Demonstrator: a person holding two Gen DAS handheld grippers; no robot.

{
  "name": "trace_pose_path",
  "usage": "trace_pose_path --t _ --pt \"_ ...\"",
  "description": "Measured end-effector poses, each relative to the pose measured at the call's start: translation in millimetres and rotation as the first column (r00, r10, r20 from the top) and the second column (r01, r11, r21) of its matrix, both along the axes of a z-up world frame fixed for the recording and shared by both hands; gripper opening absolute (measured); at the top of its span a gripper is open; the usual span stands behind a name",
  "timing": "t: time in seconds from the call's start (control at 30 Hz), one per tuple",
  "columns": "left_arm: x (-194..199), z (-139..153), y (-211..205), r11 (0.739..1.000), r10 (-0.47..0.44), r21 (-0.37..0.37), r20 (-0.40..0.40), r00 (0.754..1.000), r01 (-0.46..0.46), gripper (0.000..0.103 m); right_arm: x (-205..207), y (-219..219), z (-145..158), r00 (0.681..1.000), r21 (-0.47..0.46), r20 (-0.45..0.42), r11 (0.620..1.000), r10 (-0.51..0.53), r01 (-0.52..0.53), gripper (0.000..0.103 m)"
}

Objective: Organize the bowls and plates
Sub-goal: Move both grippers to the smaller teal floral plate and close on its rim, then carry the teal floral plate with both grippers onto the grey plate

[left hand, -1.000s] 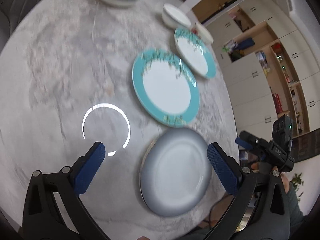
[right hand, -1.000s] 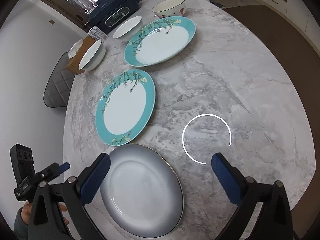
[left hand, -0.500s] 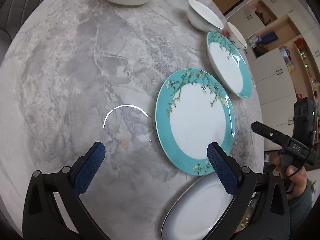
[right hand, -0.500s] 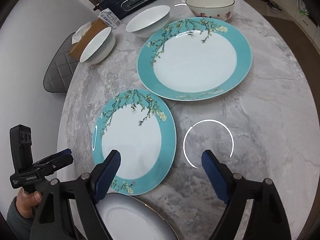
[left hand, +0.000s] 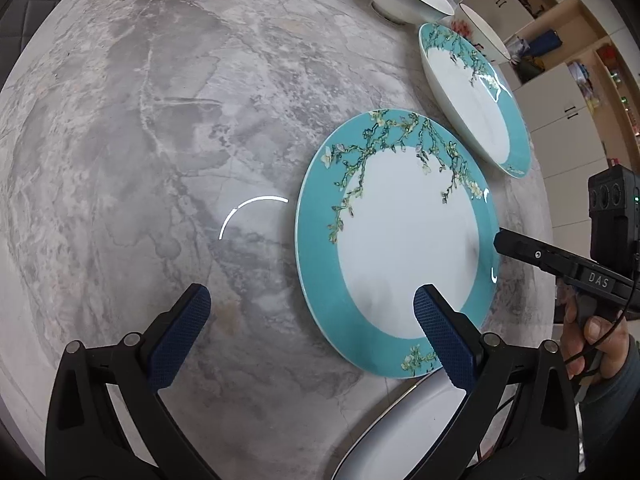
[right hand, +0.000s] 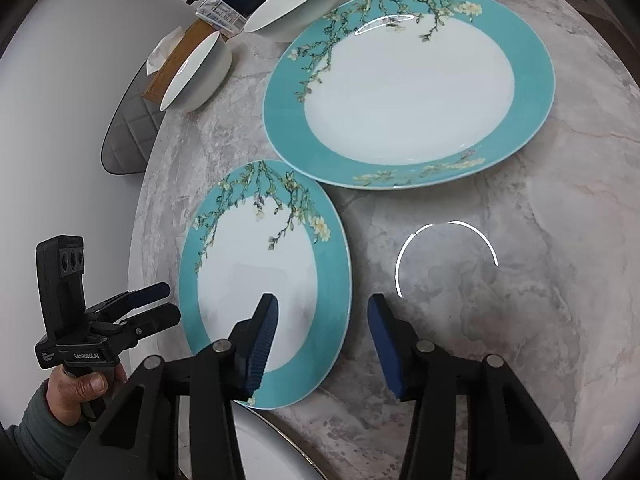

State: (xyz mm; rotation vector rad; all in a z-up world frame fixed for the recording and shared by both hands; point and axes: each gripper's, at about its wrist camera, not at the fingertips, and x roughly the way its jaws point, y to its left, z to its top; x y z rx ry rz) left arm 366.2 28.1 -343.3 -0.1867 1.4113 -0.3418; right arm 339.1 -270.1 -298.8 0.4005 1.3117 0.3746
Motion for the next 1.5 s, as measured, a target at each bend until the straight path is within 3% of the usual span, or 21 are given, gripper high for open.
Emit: trace_pose_path --t 0.13,0.23,0.3,0.37,0.4,0.67,0.93,1.27,1.5 --pt "6 -4 -6 1.0 -0.009 0.001 0.005 1.0 0.009 0.09 3 3 -2 1.0 0.001 0.003 1.0 0.004 -0.004 0.045" --pt "12 -3 -5 1.0 -0.009 -0.014 0.019 1.0 0.01 0.071 6 4 -3 1.0 -0.008 0.002 1.0 0.003 -0.003 0.031" --pt "15 -3 -6 0.999 -0.016 -0.029 0.013 1.0 0.016 0.049 7 5 -5 1.0 -0.013 -0.005 1.0 0.004 -0.004 0.026" --pt "16 -4 -9 0.999 -0.031 -0.017 0.004 1.0 0.031 0.034 9 5 -6 1.0 -0.026 -0.014 1.0 0.005 -0.006 0.02" --pt "16 -5 -11 0.999 -0.032 -0.008 0.002 0.999 0.032 0.032 10 6 -6 1.0 -0.035 -0.019 0.999 0.008 -0.008 0.015" --pt "19 -8 -4 1.0 0.002 0.005 -0.022 1.0 -0.002 0.024 14 11 -4 0.999 -0.085 -0.036 0.996 -0.001 -0.002 0.015" --pt "17 -5 11 0.999 0.04 -0.005 -0.039 0.998 -0.041 0.024 20 22 12 1.0 -0.079 -0.014 0.997 0.004 -0.005 0.013" --pt "9 35 28 0.999 0.049 -0.02 0.011 0.999 -0.048 0.024 15 27 41 1.0 -0.054 0.018 0.998 0.012 -0.011 0.013" --pt "-20 55 26 0.998 0.049 -0.037 0.017 0.999 -0.049 0.024 -6 25 64 0.999 -0.049 0.048 0.999 0.024 -0.022 0.013"
